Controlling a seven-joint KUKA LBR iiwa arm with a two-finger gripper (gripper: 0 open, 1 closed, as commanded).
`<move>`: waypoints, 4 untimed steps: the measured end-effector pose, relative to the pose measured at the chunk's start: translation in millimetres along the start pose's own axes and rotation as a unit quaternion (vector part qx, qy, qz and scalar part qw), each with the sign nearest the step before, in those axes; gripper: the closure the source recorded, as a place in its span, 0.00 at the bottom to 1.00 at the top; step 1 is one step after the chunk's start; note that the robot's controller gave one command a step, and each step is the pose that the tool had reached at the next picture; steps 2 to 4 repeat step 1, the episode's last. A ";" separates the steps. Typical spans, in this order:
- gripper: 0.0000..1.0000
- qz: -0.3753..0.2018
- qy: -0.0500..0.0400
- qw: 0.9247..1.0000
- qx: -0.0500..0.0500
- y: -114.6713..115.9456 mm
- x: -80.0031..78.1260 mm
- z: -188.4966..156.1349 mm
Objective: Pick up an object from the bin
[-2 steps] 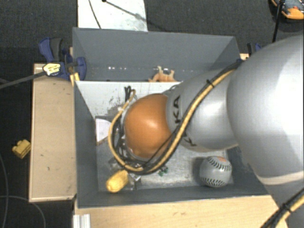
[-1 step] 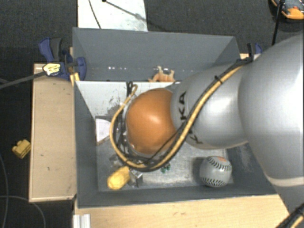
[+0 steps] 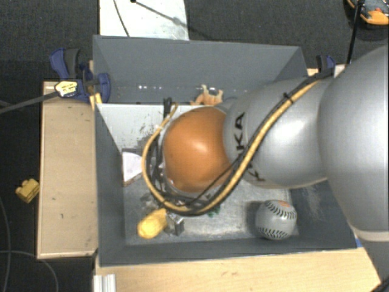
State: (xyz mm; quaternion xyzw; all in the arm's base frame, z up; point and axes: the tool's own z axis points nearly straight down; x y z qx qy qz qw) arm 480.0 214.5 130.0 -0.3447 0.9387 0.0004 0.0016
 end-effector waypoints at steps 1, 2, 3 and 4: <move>1.00 0.001 0.001 1.000 0.000 0.3 0.4 -10.7; 1.00 0.001 0.001 1.000 0.000 0.3 0.4 -10.7; 1.00 0.001 0.001 1.000 0.000 0.3 0.4 -10.7; 1.00 0.001 0.001 1.000 0.000 0.3 0.4 -10.7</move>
Offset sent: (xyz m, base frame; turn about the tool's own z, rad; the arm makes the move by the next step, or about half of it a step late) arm 0.0000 -0.0001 0.0479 0.0000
